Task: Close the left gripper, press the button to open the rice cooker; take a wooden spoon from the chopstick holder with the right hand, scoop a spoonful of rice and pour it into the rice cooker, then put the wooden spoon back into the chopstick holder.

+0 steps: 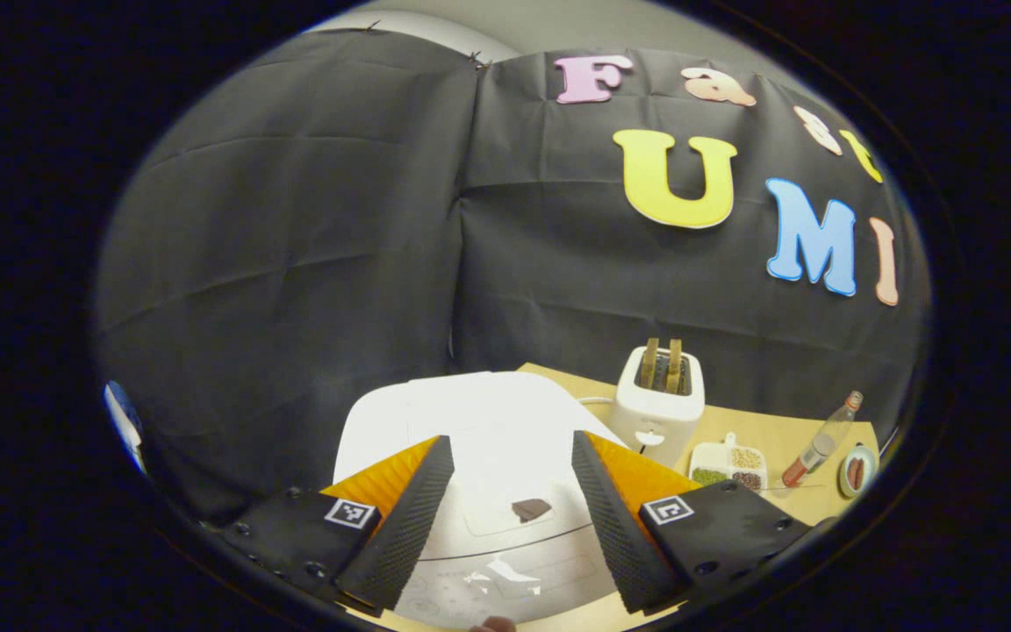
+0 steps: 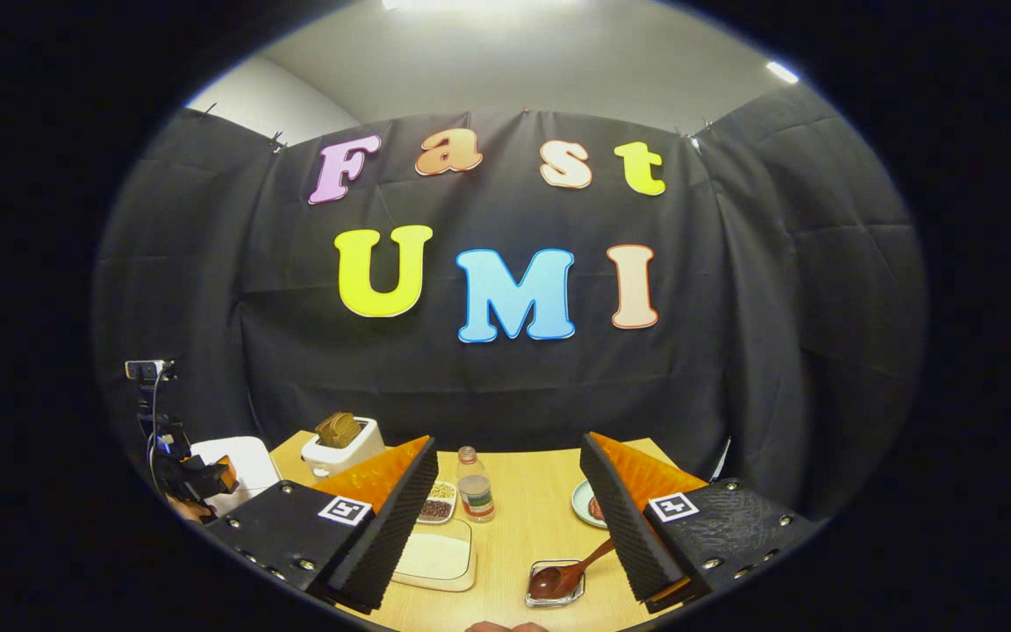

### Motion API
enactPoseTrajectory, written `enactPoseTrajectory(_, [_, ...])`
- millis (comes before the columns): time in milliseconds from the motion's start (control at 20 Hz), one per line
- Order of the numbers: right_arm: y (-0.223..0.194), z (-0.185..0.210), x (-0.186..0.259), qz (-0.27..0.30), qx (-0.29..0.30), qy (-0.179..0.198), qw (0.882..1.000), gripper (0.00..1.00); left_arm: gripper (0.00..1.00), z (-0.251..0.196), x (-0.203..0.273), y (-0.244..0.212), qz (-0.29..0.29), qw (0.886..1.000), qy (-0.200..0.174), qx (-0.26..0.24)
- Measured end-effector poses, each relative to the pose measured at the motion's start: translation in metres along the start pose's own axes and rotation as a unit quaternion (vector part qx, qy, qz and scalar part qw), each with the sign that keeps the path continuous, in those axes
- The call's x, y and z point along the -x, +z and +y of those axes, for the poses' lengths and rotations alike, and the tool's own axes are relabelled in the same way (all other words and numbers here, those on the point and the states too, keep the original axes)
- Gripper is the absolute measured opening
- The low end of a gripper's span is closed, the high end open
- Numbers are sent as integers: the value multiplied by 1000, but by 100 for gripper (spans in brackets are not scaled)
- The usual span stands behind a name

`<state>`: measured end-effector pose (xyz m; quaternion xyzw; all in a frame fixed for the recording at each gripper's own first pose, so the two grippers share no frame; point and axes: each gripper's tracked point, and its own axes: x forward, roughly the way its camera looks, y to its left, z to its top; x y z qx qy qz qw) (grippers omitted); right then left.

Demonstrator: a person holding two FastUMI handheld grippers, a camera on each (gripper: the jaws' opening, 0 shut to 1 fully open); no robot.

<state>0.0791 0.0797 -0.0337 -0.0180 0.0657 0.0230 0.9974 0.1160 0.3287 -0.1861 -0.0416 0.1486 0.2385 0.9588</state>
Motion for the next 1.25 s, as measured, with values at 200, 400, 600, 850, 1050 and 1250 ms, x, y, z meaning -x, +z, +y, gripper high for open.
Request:
enactPoseTrajectory(200, [17, -13, 3, -22, -15, -7, 1000, 99, 95, -34, 46, 64, -50, 998, -46, -1])
enactPoseTrajectory(400, [36, -22, 3, -40, -28, -6, 999, 99, 95, -101, 102, 128, -106, 988, -114, -10])
enactPoseTrajectory(600, [54, -27, 3, -50, -40, 0, 998, 99, 91, -164, 173, 166, -142, 972, -187, -10])
enactPoseTrajectory(850, [76, -33, 7, -68, -43, 3, 997, 99, 95, -200, 231, 192, -175, 957, -232, -8])
enactPoseTrajectory(1050, [79, -40, 10, -70, -47, -3, 996, 99, 94, -211, 240, 182, -172, 954, -247, -8])
enactPoseTrajectory(1250, [73, -43, 14, -60, -47, -3, 997, 99, 92, -207, 239, 172, -162, 955, -249, -2])
